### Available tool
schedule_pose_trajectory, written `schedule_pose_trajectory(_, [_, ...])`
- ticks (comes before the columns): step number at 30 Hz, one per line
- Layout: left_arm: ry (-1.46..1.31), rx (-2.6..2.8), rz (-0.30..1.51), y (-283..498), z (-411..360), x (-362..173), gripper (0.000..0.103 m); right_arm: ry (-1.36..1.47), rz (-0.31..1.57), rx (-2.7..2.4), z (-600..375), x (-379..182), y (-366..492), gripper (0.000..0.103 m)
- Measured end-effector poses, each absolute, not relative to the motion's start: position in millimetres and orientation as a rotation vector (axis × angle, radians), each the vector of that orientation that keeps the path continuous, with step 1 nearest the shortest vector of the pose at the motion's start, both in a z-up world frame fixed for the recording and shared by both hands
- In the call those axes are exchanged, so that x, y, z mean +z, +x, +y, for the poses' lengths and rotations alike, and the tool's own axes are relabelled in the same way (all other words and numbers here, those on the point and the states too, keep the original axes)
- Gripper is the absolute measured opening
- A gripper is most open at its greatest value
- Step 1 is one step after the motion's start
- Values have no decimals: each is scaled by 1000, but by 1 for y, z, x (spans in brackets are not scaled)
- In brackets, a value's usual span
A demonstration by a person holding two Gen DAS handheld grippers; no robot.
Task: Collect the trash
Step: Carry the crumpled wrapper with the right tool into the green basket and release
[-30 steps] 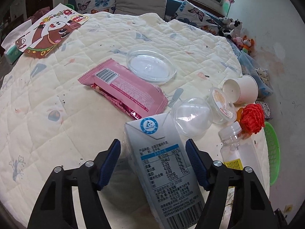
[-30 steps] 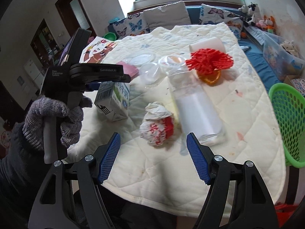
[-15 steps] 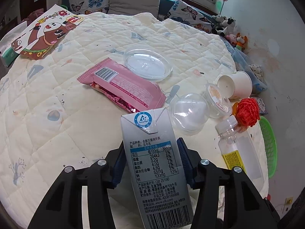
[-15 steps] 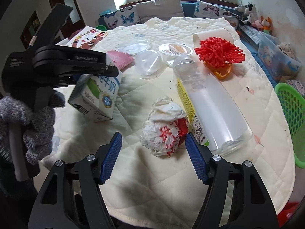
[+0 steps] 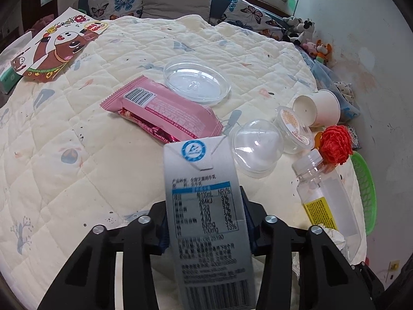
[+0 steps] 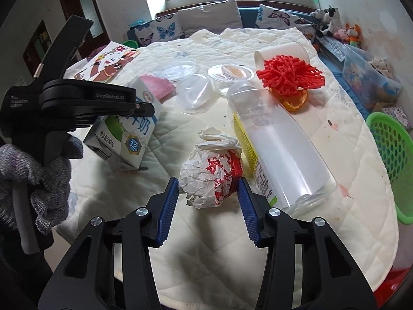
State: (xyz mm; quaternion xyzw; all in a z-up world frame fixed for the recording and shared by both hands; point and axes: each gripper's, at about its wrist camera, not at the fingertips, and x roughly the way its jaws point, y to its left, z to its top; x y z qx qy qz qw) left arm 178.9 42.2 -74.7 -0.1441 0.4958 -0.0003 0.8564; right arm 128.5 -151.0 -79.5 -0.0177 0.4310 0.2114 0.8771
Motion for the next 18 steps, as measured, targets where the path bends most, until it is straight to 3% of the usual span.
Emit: schedule_pose_trajectory(18, [-232, -190, 926, 152, -8, -15, 40, 136, 834, 422, -233, -31, 110, 48])
